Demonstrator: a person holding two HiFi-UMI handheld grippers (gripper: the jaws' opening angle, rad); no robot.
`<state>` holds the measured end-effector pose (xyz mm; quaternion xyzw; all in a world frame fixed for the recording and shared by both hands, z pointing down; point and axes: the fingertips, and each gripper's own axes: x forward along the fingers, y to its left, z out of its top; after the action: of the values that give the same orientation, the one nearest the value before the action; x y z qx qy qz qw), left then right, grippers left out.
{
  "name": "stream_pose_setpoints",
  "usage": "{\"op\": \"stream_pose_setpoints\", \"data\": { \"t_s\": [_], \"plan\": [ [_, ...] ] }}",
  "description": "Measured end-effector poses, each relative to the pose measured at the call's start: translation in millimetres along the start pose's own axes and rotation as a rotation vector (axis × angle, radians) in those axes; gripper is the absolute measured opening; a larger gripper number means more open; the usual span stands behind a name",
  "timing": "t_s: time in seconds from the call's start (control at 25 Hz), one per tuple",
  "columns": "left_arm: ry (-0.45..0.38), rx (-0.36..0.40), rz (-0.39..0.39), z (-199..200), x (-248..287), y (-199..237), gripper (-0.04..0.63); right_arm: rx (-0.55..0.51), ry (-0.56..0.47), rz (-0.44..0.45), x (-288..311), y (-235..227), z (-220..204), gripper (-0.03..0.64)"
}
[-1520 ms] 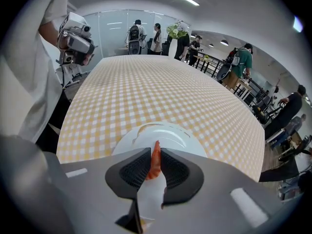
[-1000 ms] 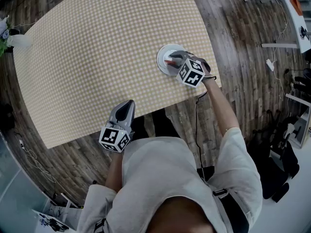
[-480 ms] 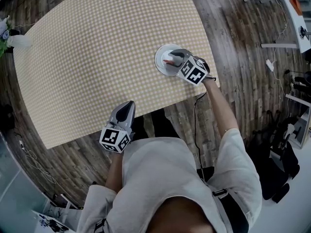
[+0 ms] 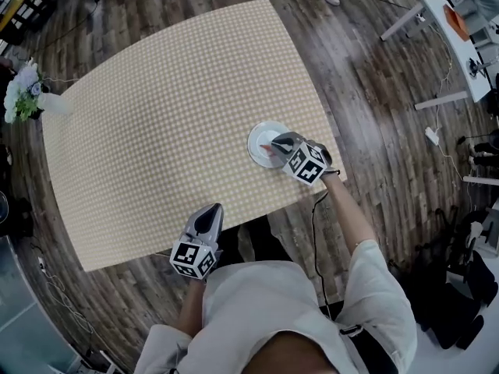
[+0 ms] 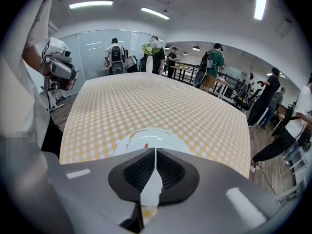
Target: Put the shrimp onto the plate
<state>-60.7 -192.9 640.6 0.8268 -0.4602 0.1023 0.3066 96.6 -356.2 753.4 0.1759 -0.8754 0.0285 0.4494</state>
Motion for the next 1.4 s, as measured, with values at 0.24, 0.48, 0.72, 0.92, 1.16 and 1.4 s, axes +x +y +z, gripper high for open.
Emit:
{"op": "stream_pose_setpoints", "data": {
  "t_s": [0.24, 0.48, 0.72, 0.92, 1.16, 1.4],
  "plan": [
    [-0.032, 0.064, -0.002, 20.8, 4.0, -16.1, 0.011, -0.009, -0.040, -0.085, -29.2, -18.1, 0.6, 0.000],
    [-0.086, 0.131, -0.013, 46.3, 4.6, -45.7, 0.011, 0.093, -0.184, -0.191, -81.1, -39.2, 22.6, -0.002],
    [-0.126, 0.202, -0.027, 67.2, 3.2, -75.0, 0.011, 0.280, -0.387, -0.270, -147.2, -55.2, 43.3, -0.002],
    [-0.165, 0.250, -0.033, 88.5, 1.1, -89.8, 0.011, 0.500, -0.627, -0.272, -204.2, -67.2, 52.8, 0.000],
    [-0.181, 0.293, -0.063, 105.4, 3.5, -98.9, 0.011, 0.602, -0.833, -0.237, -253.2, -58.3, 70.7, 0.000],
    [-0.200, 0.320, -0.101, 114.9, -7.3, -98.1, 0.011, 0.594, -0.889, -0.351, -279.9, -24.9, 80.9, -0.002]
  ]
}}
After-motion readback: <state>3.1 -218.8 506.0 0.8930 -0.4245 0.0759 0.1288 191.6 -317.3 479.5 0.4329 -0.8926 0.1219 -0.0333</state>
